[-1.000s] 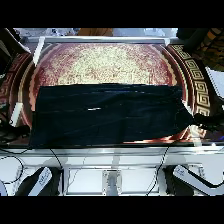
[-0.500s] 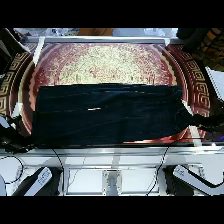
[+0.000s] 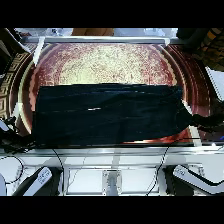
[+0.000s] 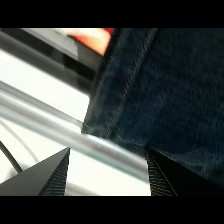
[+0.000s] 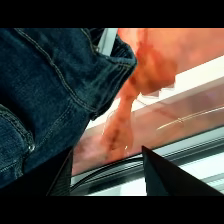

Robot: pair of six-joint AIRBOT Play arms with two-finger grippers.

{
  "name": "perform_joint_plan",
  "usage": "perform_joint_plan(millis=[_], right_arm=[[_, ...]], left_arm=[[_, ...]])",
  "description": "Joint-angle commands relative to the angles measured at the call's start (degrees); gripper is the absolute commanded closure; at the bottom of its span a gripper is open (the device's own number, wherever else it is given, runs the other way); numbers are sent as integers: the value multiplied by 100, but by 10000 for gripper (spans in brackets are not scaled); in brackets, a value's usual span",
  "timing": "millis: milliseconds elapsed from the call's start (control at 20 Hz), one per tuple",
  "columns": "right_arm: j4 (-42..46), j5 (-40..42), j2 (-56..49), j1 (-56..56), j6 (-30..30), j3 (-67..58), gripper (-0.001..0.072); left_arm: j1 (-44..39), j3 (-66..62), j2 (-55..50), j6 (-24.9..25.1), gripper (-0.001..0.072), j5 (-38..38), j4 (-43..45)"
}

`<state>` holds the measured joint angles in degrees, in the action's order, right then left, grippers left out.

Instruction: Fold the clothes and pants, and hang the long-sleeved shirts on hangers.

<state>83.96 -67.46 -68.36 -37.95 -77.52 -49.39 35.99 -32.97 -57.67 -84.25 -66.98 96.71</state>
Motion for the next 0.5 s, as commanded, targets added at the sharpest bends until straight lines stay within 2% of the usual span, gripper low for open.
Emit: perform_joint_plan(millis=[0,150,400,450], right_arm=[[-15,63,-120,-2,2,0,271],[-15,144,-160,-2,0,2,271],[-214,151,-337,-2,2,2,273],[-326,149,-391,2,2,2,273]], left_arm=[[28,22,-4,-20,165,461,11],[28,98,-103,-22,165,769,7],[24,168,-339,-17,168,798,-378],[24,203,-378,-17,200,774,-376]])
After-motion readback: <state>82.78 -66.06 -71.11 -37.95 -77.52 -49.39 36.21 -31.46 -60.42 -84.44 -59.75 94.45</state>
